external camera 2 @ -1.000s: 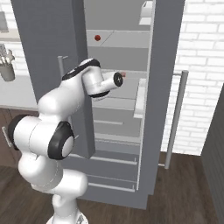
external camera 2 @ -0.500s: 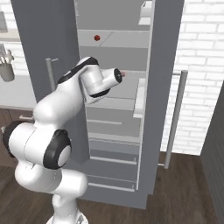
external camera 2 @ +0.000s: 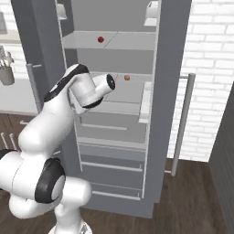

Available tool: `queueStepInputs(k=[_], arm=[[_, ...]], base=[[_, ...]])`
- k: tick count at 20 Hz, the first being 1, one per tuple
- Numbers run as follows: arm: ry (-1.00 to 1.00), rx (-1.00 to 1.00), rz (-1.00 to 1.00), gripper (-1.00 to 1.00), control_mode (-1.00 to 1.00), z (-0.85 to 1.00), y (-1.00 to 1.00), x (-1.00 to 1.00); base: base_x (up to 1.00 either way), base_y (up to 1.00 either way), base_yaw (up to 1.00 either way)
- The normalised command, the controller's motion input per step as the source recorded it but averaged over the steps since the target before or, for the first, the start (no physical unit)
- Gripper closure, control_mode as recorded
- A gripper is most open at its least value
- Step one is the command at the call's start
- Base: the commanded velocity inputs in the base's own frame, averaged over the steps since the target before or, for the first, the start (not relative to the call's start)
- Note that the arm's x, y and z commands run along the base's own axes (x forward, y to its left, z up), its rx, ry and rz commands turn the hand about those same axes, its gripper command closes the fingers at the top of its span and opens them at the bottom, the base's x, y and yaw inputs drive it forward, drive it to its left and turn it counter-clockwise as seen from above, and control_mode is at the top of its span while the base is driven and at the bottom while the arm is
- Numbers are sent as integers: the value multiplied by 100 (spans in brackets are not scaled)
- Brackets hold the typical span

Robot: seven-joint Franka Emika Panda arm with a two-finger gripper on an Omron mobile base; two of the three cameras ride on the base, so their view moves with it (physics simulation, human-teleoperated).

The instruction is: Take the strawberry from the fridge and place it on top of the pancake, located on the dining counter.

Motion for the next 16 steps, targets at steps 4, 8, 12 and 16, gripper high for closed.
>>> queueStepInputs(k=[4,8,12,16], arm=[[0,0,6,-100,-100,0,81,-67],[0,0,6,-100,-100,0,83,-65],[-2,0,1,-100,-100,0,80,-52],[-1,0,0,-100,-100,0,78,-40]], base=[[0,0,0],[0,0,0],[0,0,0],[0,0,0]])
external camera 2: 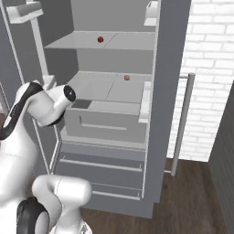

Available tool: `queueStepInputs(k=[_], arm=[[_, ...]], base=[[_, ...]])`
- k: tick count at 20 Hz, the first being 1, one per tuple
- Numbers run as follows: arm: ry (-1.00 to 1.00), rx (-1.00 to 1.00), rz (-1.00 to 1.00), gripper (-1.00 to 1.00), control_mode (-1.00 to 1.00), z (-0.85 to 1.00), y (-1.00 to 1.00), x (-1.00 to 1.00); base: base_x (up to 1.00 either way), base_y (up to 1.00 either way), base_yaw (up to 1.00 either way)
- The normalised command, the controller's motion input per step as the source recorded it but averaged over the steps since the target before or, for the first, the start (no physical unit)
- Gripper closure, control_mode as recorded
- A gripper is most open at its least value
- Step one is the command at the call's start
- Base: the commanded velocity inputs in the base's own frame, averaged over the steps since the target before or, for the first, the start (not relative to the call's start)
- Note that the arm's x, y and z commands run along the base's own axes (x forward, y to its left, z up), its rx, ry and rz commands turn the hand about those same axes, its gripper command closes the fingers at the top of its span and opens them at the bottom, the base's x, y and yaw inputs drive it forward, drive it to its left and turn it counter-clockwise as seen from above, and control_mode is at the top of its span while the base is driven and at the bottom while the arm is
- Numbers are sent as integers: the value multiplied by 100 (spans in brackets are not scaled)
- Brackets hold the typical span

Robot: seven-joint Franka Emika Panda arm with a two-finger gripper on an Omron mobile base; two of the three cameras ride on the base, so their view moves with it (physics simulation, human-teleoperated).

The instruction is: Take the strawberry from the fridge and place it on top of the pancake, located on the dining counter.

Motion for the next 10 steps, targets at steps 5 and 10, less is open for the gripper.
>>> queueStepInputs(k=[5,10], arm=[[-1,0,0,-100,-100,0,71,-24],[0,-3,-1,-100,-100,3,40,0]], base=[[0,0,0],[0,0,0]])
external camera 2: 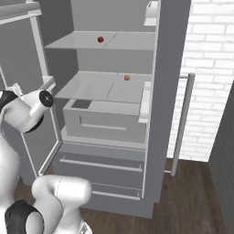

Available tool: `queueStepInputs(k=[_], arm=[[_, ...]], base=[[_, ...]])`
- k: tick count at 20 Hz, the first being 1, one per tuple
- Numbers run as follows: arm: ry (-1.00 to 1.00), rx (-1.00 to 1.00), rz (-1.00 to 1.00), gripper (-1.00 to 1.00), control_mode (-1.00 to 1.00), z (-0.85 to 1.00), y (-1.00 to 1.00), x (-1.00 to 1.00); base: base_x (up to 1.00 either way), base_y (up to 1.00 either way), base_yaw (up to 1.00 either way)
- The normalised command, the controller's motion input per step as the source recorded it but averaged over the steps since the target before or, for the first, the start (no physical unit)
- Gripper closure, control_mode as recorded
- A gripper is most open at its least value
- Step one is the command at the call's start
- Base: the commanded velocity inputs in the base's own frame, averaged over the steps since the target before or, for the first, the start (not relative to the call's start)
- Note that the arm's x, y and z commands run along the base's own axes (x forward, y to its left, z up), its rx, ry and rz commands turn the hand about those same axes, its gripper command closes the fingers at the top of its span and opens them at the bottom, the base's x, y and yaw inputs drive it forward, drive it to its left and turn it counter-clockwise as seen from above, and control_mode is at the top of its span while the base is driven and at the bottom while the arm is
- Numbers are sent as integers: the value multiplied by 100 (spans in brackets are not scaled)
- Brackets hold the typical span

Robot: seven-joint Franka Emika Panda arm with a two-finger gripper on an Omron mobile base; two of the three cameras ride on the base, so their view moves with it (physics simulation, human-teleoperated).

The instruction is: Take the strawberry from the fridge and place it on top of the pancake, located on the dining counter.

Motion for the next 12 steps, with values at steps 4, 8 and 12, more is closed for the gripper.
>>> queueStepInputs(k=[4,8,12], arm=[[0,-7,-2,-100,-100,10,41,0],[0,-12,-9,-100,-100,0,48,0],[0,-10,-6,-100,-100,0,5,-1]], base=[[0,0,0],[0,0,0],[0,0,0]])
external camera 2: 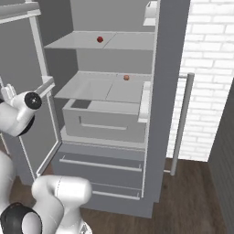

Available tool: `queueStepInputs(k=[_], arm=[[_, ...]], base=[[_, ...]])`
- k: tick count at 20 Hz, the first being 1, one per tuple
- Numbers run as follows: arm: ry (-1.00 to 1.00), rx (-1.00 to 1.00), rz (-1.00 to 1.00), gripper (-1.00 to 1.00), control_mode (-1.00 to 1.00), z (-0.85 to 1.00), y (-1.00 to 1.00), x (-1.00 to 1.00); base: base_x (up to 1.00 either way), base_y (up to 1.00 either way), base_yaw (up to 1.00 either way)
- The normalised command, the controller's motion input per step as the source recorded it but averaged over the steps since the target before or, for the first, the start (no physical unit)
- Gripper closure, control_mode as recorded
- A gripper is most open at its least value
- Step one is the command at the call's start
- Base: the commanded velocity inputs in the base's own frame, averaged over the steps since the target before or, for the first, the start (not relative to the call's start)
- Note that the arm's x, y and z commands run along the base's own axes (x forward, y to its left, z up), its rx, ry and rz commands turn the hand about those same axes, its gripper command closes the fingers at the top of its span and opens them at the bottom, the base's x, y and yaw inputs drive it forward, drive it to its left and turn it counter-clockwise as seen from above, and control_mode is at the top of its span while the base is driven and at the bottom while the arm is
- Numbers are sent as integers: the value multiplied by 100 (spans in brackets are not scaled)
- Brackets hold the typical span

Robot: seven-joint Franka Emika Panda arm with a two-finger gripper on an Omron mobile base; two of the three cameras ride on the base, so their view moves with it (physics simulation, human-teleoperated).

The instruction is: Take the strawberry from the fridge and place it on top of the pancake, located on the dining counter.

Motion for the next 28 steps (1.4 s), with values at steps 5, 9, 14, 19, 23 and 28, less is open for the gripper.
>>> queueStepInputs(k=[5,9,14,19,23,28], arm=[[6,-7,-1,-100,-100,48,-72,-1],[6,-30,0,-100,-100,29,-84,-14],[13,-64,0,-100,-100,0,-69,-1],[7,-87,1,-100,-100,-35,-66,0],[20,-71,2,-100,-100,-27,-100,21],[11,-33,18,-100,-100,-7,-75,-6]], base=[[0,0,0],[0,0,0],[0,0,0],[0,0,0],[0,0,0],[0,0,0]])
